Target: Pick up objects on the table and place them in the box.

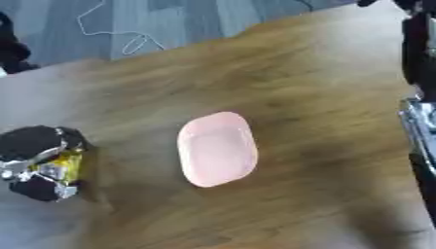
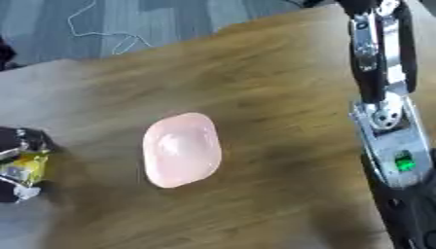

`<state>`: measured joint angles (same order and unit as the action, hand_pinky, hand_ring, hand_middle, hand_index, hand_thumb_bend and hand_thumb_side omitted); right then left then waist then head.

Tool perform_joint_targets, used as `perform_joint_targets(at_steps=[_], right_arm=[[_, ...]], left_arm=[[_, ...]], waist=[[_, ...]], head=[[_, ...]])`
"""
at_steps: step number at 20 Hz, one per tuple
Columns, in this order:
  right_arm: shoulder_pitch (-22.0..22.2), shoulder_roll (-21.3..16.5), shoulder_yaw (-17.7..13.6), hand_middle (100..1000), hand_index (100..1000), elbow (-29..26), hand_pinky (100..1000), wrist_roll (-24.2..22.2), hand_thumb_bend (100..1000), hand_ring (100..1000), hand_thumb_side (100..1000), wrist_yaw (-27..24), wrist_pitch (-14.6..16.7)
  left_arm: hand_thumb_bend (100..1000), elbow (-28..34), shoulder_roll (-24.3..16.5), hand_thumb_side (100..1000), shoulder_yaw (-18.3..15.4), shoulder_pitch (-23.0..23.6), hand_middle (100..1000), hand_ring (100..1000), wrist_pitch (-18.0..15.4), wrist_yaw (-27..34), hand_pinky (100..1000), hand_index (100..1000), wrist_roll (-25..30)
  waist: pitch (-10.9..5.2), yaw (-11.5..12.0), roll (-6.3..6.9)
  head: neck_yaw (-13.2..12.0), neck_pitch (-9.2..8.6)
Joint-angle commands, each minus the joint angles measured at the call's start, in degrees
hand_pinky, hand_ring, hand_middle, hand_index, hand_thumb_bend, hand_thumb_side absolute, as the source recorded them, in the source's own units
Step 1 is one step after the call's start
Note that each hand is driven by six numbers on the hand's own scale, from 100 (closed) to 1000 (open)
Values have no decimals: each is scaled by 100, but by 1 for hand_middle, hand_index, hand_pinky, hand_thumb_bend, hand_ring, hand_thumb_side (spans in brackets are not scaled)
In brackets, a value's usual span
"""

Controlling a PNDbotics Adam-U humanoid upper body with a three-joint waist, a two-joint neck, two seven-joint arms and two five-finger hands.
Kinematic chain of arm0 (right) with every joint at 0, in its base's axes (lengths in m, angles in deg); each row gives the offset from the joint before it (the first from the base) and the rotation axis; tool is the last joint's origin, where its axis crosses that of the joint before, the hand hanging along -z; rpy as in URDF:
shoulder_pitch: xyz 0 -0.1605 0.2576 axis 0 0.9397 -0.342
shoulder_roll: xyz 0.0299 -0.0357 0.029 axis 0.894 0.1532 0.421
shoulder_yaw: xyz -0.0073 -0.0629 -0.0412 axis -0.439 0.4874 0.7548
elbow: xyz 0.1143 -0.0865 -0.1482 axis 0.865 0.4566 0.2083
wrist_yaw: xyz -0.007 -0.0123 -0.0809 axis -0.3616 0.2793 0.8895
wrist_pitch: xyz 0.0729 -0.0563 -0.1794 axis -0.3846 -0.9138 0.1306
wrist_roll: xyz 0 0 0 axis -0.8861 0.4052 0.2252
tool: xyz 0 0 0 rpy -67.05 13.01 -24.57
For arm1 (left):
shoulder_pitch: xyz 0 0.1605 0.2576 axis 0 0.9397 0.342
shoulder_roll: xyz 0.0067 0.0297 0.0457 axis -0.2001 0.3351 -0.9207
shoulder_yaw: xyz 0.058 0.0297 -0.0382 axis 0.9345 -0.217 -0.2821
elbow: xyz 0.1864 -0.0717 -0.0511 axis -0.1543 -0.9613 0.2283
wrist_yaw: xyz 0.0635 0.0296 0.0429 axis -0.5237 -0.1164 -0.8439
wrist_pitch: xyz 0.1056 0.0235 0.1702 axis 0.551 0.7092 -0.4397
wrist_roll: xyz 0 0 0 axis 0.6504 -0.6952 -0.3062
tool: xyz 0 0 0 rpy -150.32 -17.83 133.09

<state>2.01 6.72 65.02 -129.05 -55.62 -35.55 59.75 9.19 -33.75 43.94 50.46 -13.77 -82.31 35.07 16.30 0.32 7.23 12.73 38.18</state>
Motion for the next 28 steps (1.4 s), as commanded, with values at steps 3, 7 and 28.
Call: perform_joint_targets(at_steps=[3,7,28], right_arm=[[-13,-79,-16,747,823,-46,554,-20,100,687,922,-15,-2],[0,-91,-6,745,822,-46,554,-35,100,687,921,-22,-9],[35,-190,11,741,819,-46,553,-75,100,687,921,-18,-9]], left_arm=[[914,157,-111,442,44,137,755,713,132,1063,633,831,-284],[935,414,-269,457,9,97,754,714,231,1432,635,830,-249],[1000,499,-1681,361,512,-375,757,734,-824,562,697,832,413]], waist=[[-82,-5,-48],[-110,1,-32],[-88,-80,172]], head=[[187,-215],[176,-220],[78,-103]])
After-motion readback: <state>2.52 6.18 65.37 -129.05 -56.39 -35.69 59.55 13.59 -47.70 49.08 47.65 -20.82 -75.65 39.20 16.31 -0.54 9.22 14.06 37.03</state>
